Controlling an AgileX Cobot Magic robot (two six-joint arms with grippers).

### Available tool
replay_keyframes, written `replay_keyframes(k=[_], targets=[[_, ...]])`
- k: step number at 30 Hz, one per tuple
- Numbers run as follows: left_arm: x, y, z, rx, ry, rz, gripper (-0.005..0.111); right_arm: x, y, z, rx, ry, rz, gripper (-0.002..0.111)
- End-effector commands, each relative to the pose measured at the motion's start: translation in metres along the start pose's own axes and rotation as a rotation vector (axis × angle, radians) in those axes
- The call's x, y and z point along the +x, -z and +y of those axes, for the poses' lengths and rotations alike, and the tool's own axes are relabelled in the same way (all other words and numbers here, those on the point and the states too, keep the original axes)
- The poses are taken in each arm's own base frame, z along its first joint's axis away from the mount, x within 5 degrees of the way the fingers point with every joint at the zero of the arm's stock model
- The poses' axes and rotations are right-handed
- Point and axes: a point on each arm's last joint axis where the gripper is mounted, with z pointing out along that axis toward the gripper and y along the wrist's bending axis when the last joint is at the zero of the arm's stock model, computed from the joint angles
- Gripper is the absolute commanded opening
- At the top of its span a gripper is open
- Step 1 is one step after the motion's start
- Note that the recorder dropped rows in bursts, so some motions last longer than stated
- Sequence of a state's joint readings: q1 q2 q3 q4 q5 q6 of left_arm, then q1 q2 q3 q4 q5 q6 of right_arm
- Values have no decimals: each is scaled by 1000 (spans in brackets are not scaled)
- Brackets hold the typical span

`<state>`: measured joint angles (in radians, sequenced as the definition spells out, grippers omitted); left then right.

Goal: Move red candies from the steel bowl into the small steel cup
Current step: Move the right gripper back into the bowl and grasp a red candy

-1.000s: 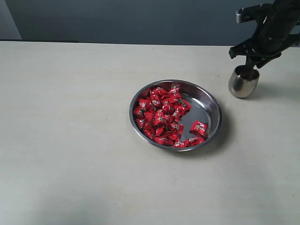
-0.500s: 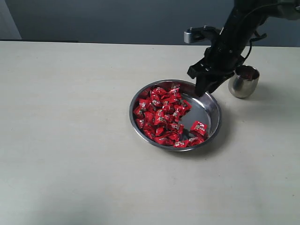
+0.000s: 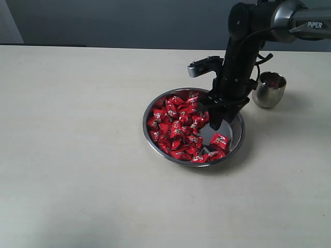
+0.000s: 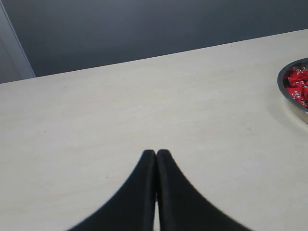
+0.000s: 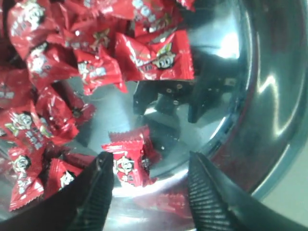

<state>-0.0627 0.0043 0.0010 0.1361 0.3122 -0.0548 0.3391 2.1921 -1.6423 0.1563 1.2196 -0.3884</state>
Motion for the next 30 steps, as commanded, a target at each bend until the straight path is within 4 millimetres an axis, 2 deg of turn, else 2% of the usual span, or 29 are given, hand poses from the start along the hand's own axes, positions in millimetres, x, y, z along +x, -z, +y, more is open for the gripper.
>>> replay_keyframes(k=[1, 9, 16, 30], targets=[[-1, 0, -1, 10, 4, -10, 0, 7, -9, 0, -3, -9, 43, 47], [-1, 0, -1, 10, 4, -10, 0, 8, -12, 5, -59, -33, 35, 47], [-1, 0, -1, 10, 4, -10, 0, 16, -23, 6, -76, -42, 76, 47], [-1, 0, -1, 10, 4, -10, 0, 15, -25, 6, -80, -44, 81, 47]])
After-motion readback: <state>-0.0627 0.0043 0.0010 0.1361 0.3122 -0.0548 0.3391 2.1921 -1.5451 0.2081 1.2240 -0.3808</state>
